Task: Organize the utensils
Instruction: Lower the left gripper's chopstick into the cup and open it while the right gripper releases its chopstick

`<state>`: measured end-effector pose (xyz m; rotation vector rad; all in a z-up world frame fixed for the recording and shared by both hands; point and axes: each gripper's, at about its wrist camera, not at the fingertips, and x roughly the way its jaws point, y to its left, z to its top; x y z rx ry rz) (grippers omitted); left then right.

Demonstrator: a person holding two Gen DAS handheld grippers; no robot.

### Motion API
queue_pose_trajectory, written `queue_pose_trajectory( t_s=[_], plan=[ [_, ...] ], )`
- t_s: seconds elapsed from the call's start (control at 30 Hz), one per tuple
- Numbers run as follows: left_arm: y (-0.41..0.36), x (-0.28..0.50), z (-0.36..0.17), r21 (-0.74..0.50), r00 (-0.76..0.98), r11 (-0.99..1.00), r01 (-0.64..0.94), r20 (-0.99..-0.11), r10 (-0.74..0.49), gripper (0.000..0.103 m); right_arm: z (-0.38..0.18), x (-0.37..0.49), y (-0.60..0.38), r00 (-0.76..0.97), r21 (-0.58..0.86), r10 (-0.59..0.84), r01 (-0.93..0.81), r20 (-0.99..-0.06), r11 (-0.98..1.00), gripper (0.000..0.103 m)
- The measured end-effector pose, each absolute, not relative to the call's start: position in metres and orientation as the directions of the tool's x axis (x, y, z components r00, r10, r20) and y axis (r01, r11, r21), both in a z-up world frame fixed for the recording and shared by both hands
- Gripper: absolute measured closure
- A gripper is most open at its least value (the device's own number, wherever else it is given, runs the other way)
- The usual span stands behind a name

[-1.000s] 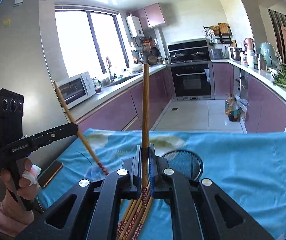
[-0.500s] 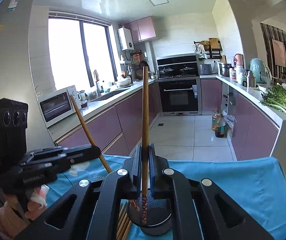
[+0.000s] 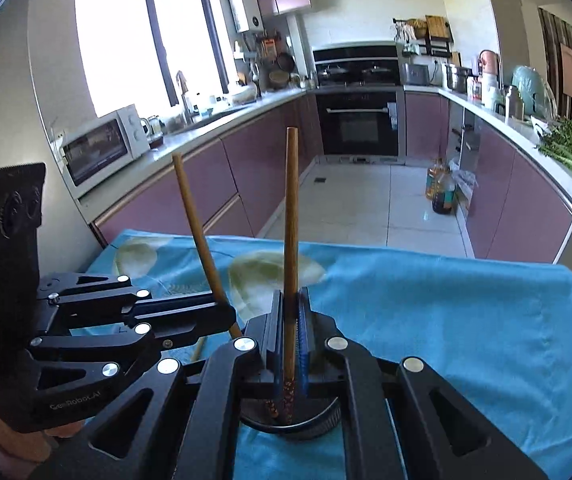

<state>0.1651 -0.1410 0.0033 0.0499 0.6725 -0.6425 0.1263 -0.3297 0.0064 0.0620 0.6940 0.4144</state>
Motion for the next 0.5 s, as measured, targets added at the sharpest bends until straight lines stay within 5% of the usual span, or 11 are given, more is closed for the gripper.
queue_pose_trajectory(
  t_s=[0.2,0.37,0.5],
  plan=[
    [-0.135,0.173,0.001,-0.147,0.619,0.828,0.541,-0.597,-0.511,0.085,0.000,0.134,-0.328,0.700,0.207,0.368,-0.308,-0.612,0.929,0.094],
    [-0.112,0.154,0.005,-0.112,0.696,0.868,0.483,-0.553,-0.458,0.073,0.003,0.120,-0.331,0.735,0.191,0.347,-0.291,-0.582,0.937,0.077],
    [-0.083,0.132,0.002,-0.089,0.740,0.901,0.426,-0.538,-0.403,0.065,0.012,0.090,-0.332,0.756,0.181,0.382,-0.340,-0.531,0.923,0.073]
  ],
)
